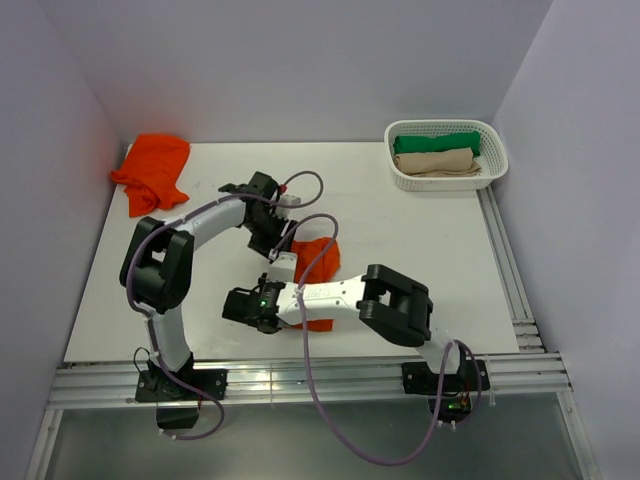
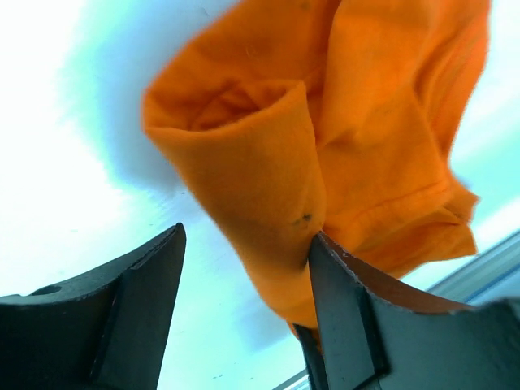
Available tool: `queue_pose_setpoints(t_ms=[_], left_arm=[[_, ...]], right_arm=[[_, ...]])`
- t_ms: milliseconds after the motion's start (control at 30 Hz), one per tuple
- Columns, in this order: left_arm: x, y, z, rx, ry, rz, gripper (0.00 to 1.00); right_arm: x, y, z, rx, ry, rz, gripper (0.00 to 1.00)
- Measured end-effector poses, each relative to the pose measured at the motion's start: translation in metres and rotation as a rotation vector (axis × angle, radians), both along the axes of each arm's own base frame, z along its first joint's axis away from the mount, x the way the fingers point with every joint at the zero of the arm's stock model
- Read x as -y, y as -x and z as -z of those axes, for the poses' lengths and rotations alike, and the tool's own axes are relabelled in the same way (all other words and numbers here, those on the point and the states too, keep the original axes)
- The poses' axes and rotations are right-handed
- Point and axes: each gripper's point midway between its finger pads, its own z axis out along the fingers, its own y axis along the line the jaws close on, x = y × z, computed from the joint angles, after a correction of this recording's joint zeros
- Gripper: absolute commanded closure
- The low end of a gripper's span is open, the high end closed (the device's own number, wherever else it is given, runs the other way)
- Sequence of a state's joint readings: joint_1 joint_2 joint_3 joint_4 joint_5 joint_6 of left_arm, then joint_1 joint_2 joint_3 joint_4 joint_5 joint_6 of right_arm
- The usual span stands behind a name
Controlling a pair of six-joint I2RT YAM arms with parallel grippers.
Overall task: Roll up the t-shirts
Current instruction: Roll the tshirt
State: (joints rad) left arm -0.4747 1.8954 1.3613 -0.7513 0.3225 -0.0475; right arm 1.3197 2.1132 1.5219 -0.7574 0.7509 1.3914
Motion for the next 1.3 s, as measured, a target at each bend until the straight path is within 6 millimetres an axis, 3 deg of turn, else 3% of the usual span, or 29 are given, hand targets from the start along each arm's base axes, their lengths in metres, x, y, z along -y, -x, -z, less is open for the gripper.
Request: queue_pose_setpoints(t_ms=[300, 533, 833, 1100, 1200, 1300], left_arm=[[-0.023, -0.032, -0.026, 0.028, 0.104, -0.068, 0.30], [-0.025, -0.014, -0.036, 0.064, 0.163, -0.008, 0.30], [-0.020, 0.004, -0.013, 0.033, 0.216, 0.048, 0.30], [-0.014, 0.004, -0.001, 0.030, 0.253, 0.066, 0.32], [-0.014, 0.003, 0.005, 0.016, 0.249, 0.053, 0.39], [-0.014, 0.004, 0.011, -0.004, 0.227, 0.019, 0.54]], right_arm=[[0.014, 0.005, -0.002, 0.007, -0.363, -0.053, 0.66], [0.016, 0.005, -0.003, -0.019, -0.672, -0.093, 0.66], [0.001, 0.010, -0.004, -0.067, -0.981, -0.164, 0.68], [-0.008, 0.012, -0.004, -0.111, -1.059, -0.184, 0.68], [-0.008, 0.012, -0.004, -0.120, -1.066, -0.177, 0.68], [-0.006, 0.011, -0.003, -0.129, -1.061, -0.162, 0.65]])
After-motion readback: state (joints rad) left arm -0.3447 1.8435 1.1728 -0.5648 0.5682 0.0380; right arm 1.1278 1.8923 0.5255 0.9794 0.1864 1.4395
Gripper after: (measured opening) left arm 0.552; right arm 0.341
